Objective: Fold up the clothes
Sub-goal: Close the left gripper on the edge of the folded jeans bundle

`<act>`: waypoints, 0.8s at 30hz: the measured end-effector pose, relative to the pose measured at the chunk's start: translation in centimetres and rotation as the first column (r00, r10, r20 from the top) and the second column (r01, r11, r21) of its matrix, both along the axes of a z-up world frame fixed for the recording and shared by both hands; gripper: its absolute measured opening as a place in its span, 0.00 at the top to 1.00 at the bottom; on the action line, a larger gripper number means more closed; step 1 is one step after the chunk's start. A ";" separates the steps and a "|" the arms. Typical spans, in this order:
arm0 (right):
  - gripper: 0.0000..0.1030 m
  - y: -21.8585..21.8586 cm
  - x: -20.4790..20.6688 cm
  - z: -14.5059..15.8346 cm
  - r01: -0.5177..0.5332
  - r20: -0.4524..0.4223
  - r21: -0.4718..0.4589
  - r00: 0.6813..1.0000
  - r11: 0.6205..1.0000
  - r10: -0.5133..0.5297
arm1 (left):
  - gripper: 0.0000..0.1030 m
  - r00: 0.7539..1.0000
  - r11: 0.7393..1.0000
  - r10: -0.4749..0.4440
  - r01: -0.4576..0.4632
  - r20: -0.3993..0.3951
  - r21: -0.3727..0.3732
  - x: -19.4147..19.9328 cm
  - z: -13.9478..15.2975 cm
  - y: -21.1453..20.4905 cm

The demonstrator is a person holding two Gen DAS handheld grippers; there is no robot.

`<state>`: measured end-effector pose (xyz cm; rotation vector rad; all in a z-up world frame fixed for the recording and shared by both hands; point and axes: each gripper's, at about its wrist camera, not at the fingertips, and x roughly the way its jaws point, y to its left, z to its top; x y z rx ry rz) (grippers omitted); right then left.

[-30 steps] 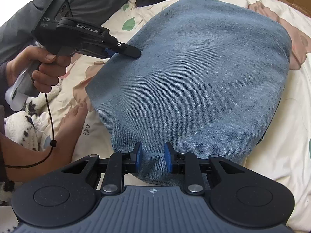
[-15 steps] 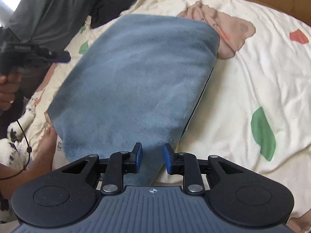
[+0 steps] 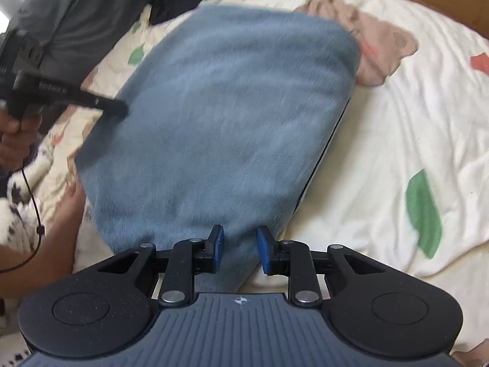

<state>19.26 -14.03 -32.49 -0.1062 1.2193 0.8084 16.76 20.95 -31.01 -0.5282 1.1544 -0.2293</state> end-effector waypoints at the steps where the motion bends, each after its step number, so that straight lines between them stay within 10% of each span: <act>1: 0.74 -0.1 0.3 0.5 0.012 0.027 0.010 1.000 1.000 -0.012 | 0.98 1.000 1.000 -0.004 0.004 0.009 0.010 0.2 0.4 0.0; 11: 0.56 0.6 4.7 0.6 0.111 0.157 0.033 0.981 0.993 -0.115 | 0.97 0.997 0.999 -0.006 0.002 0.073 0.049 3.9 0.4 -0.1; 24: 0.75 3.2 10.4 0.3 0.173 0.233 0.056 0.955 0.983 -0.182 | 0.97 0.987 0.994 -0.031 0.015 0.155 0.104 8.9 0.0 -0.9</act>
